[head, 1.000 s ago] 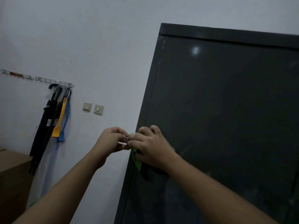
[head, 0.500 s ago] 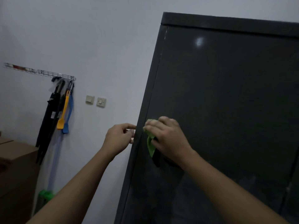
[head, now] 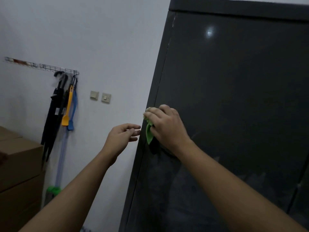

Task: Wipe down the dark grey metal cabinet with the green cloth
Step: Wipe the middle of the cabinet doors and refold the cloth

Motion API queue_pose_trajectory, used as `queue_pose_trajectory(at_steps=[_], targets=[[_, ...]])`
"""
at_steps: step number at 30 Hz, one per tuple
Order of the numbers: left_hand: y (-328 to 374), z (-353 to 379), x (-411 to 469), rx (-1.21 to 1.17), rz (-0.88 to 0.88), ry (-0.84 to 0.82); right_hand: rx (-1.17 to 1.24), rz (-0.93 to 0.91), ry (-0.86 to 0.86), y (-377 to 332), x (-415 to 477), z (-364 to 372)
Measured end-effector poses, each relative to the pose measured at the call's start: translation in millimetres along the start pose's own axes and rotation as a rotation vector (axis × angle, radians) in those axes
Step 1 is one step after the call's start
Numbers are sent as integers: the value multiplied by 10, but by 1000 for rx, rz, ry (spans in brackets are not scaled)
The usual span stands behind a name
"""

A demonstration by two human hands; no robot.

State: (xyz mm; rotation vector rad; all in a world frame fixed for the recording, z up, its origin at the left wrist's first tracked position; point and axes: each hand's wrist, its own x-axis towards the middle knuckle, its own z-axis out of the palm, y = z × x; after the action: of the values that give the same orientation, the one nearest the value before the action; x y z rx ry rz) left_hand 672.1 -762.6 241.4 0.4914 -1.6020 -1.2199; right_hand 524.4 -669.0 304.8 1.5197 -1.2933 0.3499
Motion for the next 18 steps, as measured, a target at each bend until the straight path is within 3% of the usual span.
queue_pose_trajectory(at_steps=[4, 10, 13, 15, 18], targets=[[16, 5, -26, -73, 16, 3, 49, -113, -89, -220, -225, 121], [-2, 8, -145, 45, -25, -84, -16, -138, -135, -392, -585, 170], [5, 138, -298, 339, -89, 77, -63, -71, -103, -320, -643, 98], [37, 298, -472, 593, -10, 205, -101, 12, -70, -321, -708, 82], [137, 594, -699, 461, 182, 217, -82, 159, -23, -326, -819, 47]])
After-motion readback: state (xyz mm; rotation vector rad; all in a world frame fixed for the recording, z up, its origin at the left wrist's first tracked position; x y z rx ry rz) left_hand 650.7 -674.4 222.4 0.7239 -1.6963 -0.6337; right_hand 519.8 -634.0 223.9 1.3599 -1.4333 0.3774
